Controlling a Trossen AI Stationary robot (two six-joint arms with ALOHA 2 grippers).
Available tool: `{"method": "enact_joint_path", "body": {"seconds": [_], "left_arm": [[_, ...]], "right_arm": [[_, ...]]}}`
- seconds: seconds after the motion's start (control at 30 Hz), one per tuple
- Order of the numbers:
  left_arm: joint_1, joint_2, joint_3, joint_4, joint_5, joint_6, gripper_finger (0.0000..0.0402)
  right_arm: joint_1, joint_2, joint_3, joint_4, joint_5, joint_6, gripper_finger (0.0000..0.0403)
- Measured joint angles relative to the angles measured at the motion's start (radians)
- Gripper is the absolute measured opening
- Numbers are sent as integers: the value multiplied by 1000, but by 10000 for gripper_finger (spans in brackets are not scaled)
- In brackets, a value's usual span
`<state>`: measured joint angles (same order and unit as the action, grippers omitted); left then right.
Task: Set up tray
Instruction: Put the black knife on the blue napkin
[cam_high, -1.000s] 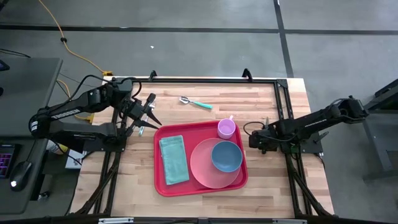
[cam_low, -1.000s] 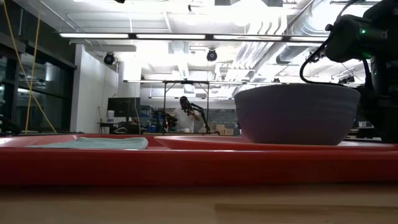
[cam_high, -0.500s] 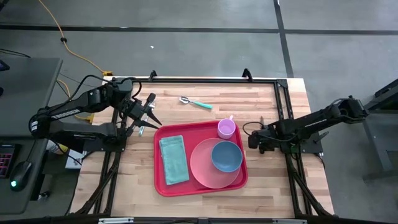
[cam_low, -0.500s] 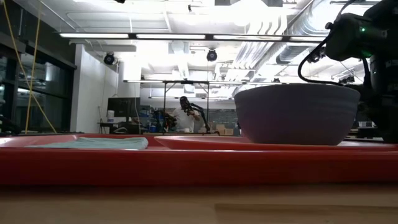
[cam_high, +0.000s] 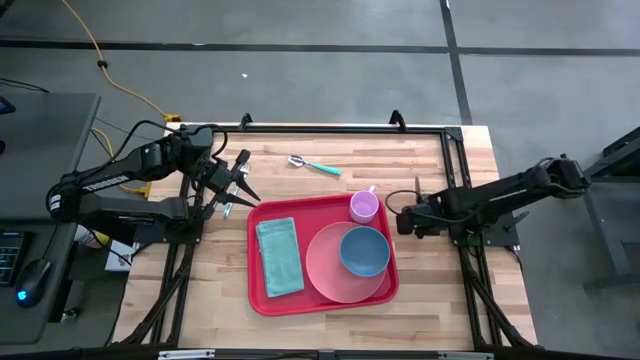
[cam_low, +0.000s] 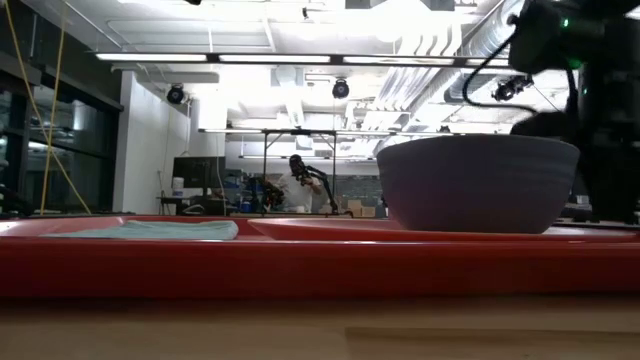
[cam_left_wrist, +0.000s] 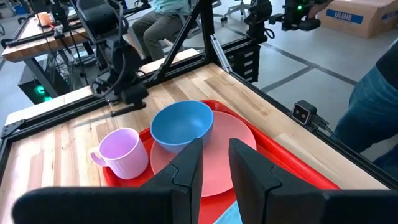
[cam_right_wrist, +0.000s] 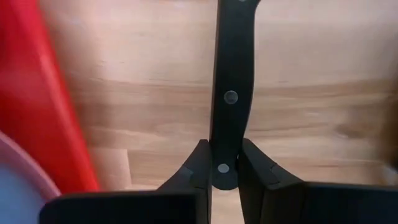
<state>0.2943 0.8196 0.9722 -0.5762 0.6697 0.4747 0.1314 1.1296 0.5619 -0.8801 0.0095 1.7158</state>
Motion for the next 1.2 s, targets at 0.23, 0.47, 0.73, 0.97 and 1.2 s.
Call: {"method": "enact_joint_path", "body": {"seconds": [0.23,0.47,0.73,0.97,1.2], "left_arm": [[0,0,0,0,0,0,111],[0,0,0,0,0,0,111],[0,0,0,3,-5,0,111],[0,0,0,4,-11,0,111],[0,0,0,4,-11,-8,111]], "right_arm": [[0,-2,167,-140,19,-100,26],[0,-4,400,-293,99,-220,26],[0,37,575,-128,139,-415,26],[0,202,694,133,159,-589,26],[0,457,901,205,24,-695,26]]}}
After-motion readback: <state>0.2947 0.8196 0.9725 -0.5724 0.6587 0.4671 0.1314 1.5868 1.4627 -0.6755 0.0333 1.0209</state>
